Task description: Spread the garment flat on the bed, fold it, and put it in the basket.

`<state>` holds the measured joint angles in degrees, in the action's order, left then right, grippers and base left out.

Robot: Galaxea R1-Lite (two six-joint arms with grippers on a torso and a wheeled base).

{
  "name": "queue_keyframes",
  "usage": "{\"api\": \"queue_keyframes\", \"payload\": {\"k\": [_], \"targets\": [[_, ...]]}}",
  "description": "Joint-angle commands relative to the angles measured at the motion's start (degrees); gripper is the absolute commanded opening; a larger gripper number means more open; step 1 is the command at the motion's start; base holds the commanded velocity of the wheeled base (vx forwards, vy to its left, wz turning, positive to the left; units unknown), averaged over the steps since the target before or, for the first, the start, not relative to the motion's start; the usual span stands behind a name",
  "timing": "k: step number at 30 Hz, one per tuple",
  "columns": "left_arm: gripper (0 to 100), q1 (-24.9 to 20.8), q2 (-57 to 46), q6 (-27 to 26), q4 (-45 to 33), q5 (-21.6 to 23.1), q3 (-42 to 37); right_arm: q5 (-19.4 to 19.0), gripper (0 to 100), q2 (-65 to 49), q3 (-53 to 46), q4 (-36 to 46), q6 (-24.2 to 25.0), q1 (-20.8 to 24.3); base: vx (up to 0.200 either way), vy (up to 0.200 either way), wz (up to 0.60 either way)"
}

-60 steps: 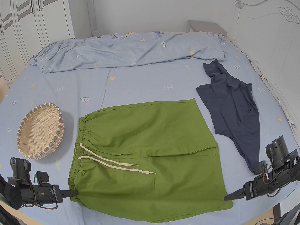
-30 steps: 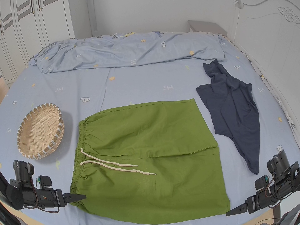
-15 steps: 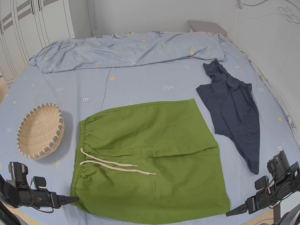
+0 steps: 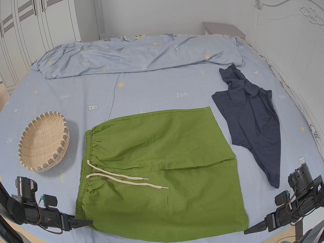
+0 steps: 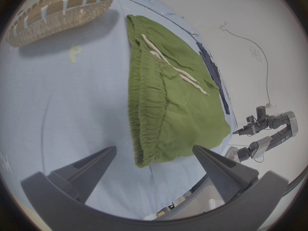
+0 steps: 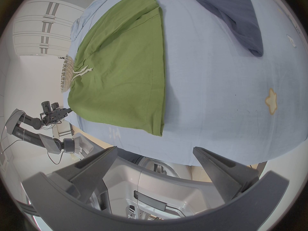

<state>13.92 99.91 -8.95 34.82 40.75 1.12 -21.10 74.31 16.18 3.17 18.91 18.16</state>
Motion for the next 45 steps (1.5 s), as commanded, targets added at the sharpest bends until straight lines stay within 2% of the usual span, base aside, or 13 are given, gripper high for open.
{"api": "queue_keyframes", "payload": {"k": [1,11,12,25,31,32,34,36,41,45], "targets": [[100,-2.58,3.18,-0.1,0.16,-0.24,1.52,-0.08,100,0.39,-0.01,-0.09,-0.01,-0.15,0.0,0.0,0.0],[100,-2.14,3.36,-0.02,0.34,-0.15,2.66,-0.08,100,1.27,-0.27,-1.15,0.08,-0.5,0.0,0.0,0.0],[0,-2.14,3.36,-0.02,0.34,-0.15,2.66,-0.08,100,1.36,-0.27,-1.15,0.08,-0.5,0.0,0.0,0.0],[0,-1.35,-0.33,-0.1,0.34,-0.32,0.46,-0.08,100,1.71,-0.36,-1.06,-0.01,-0.41,0.0,0.0,0.0],[0,0.58,-1.56,-0.28,0.34,-0.68,-0.95,-0.34,100,4.88,-0.88,-1.32,-0.01,-0.06,0.0,0.0,0.0],[0,2.25,-2.36,-0.28,-0.01,-0.59,-1.12,-1.31,100,8.39,-1.24,-2.99,-0.01,-0.23,0.0,0.0,0.0],[0,2.34,-2.44,-0.28,-0.1,-0.59,-1.12,-1.4,100,8.65,-1.24,-3.26,-0.1,-0.32,0.0,0.0,0.0],[0,4.89,-2.27,-0.28,-0.28,-0.41,-1.12,-4.65,100,14.19,-4.84,-11.26,-0.27,-0.23,0.0,0.0,0.0],[0,4.71,-2.71,-0.1,-0.28,-0.06,-1.12,-7.73,100,16.57,-9.23,-21.01,-2.65,-0.41,0.0,0.0,0.0],[0,4.45,-2.62,-0.1,-0.28,-0.06,-1.12,-9.66,100,16.57,-9.85,-22.33,-3.0,-0.23,0.0,0.0,0.0]]}}
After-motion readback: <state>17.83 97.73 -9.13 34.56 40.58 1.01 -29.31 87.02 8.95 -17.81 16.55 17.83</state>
